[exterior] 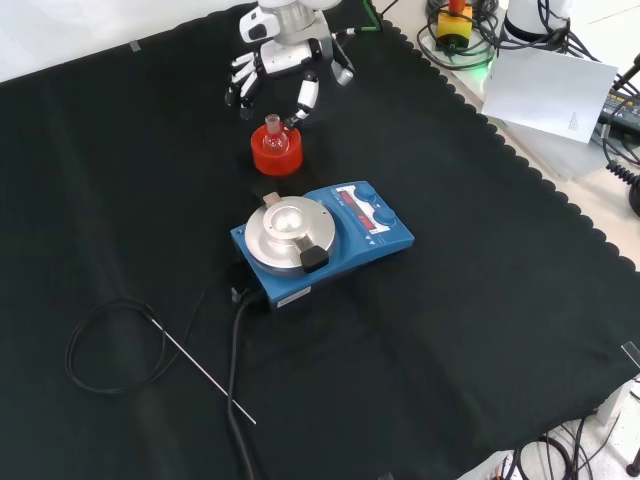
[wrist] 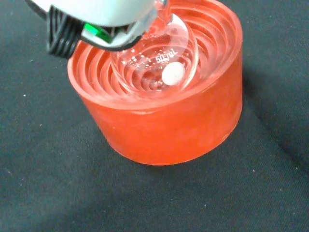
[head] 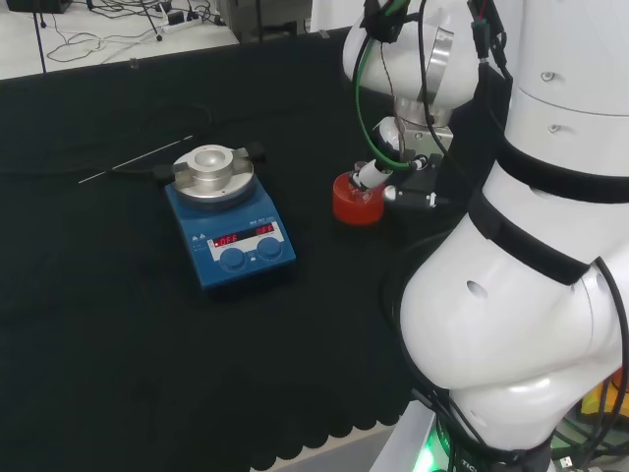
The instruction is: Pick up the round-bottom flask.
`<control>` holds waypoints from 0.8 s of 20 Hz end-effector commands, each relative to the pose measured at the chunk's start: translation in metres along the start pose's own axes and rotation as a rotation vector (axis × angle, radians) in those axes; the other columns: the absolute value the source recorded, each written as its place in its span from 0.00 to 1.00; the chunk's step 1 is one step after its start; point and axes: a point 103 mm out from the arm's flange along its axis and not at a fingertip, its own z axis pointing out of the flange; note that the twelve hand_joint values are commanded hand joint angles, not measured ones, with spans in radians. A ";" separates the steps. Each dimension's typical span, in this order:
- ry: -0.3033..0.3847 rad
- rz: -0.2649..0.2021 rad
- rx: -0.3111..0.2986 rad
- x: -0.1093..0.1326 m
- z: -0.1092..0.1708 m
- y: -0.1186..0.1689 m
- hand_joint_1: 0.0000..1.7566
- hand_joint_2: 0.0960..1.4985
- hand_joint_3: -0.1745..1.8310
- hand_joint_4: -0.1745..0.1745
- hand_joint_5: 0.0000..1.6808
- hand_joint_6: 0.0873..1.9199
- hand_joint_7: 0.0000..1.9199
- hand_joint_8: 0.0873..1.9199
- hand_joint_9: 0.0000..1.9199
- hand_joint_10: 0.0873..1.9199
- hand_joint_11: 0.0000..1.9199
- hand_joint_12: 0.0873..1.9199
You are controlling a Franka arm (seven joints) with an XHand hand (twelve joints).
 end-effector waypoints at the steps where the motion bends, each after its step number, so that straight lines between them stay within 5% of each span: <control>1: 0.007 -0.001 0.000 0.003 0.002 0.002 0.55 0.33 0.39 0.45 0.43 0.32 0.15 0.32 0.24 0.31 0.04 0.71; 16: -0.003 0.009 0.009 0.005 0.001 0.001 0.54 0.35 0.40 0.39 0.53 0.36 0.16 0.32 0.25 0.31 0.06 0.71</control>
